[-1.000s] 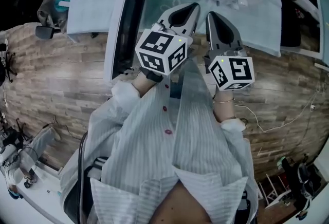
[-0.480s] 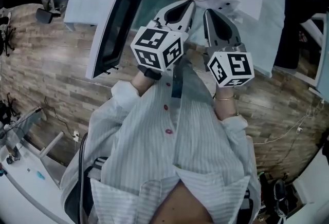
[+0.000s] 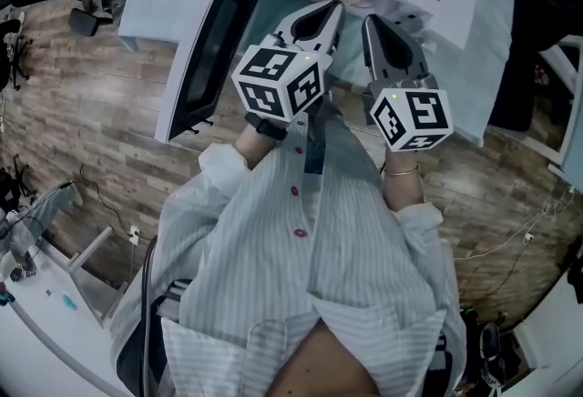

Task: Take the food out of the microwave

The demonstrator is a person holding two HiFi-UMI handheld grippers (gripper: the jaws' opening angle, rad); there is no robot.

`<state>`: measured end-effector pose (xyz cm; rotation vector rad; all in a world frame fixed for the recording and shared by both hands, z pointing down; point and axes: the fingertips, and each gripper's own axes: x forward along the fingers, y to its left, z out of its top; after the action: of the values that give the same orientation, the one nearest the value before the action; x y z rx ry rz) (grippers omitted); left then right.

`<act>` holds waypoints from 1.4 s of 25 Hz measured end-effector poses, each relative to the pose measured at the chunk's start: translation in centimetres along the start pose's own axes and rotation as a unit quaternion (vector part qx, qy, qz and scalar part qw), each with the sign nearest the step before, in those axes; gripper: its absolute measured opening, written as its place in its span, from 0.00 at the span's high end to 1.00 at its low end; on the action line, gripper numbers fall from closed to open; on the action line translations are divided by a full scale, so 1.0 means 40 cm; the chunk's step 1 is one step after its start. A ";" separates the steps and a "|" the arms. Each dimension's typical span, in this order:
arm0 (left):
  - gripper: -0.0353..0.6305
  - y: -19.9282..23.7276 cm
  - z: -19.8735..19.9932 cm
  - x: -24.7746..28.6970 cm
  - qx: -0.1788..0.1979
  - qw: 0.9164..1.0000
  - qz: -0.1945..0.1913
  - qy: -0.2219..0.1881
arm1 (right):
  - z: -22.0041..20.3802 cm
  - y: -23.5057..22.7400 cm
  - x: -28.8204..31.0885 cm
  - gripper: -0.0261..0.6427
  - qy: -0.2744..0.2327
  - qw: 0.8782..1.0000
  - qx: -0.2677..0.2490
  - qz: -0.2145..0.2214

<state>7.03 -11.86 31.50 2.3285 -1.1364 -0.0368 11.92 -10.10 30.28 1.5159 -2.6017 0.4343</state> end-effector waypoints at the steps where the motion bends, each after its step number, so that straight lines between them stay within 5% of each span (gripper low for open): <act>1: 0.94 0.005 -0.001 0.002 -0.001 1.000 0.000 0.002 | -0.002 -0.001 0.006 0.92 0.001 1.000 0.002 0.000; 19: 0.94 0.112 -0.023 0.044 -0.018 1.000 0.008 0.023 | -0.078 -0.050 0.094 0.92 0.022 0.998 0.045 -0.034; 35: 0.93 0.226 -0.144 0.094 -0.119 0.991 0.034 0.047 | -0.230 -0.104 0.153 0.91 0.058 0.989 0.131 -0.040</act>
<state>4.37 -16.49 41.53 2.0596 -1.1000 -0.0350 11.91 -14.44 41.27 1.6075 -2.4623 0.8575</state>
